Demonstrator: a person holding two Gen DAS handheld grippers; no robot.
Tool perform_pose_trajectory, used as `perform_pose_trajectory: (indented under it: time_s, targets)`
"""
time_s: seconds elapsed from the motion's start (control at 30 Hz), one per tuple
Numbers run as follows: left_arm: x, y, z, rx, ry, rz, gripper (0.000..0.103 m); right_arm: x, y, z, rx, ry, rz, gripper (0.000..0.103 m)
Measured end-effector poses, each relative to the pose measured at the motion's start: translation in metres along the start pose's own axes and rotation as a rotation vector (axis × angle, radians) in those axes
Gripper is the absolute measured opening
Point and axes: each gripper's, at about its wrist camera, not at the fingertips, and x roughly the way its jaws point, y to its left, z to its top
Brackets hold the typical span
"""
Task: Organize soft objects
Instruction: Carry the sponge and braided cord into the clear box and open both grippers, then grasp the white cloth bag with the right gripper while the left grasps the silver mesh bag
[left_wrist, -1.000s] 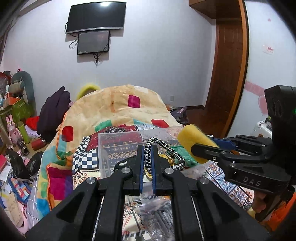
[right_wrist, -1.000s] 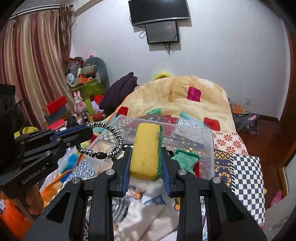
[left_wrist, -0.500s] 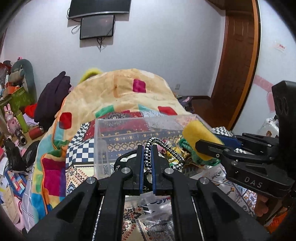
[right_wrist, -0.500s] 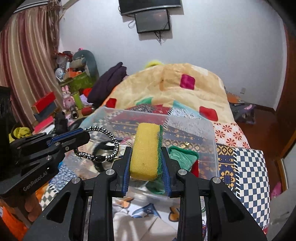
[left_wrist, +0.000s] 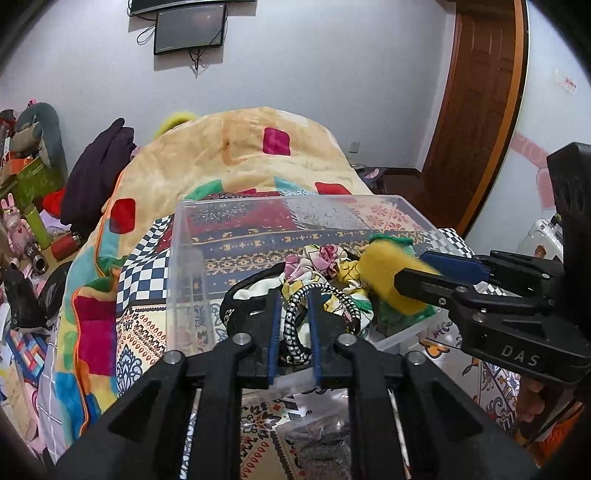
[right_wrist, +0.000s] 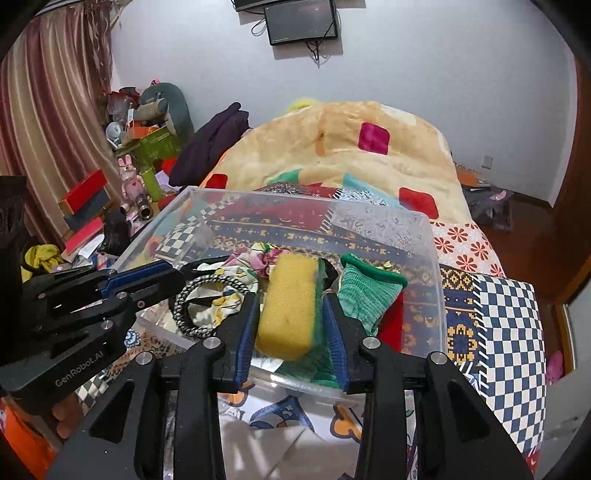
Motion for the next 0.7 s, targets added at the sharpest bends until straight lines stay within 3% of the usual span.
perform_pose_trajectory:
  time_s: [0.17, 0.23, 0.47, 0.53, 0.7]
  targets:
    - [-0.016, 0.000, 0.003, -0.004, -0.034, -0.002, 0.030, -0.021, 0.004, 0.002, -0.020, -0.053, -0.005, 0.046]
    - [-0.025, 0.000, 0.005, -0.005, -0.055, -0.005, 0.043, -0.033, 0.005, 0.003, -0.022, -0.083, 0.005, 0.050]
    - [-0.061, -0.012, 0.004, 0.030, -0.132, -0.016, 0.061, -0.073, 0.006, -0.005, -0.039, -0.158, -0.004, 0.067]
    - [-0.067, -0.016, 0.001, 0.041, -0.139, -0.020, 0.068, -0.079, 0.006, -0.010, -0.045, -0.161, -0.012, 0.076]
    - [-0.079, -0.025, -0.013, 0.066, -0.137, -0.022, 0.083, -0.078, 0.008, -0.028, -0.062, -0.104, -0.015, 0.078]
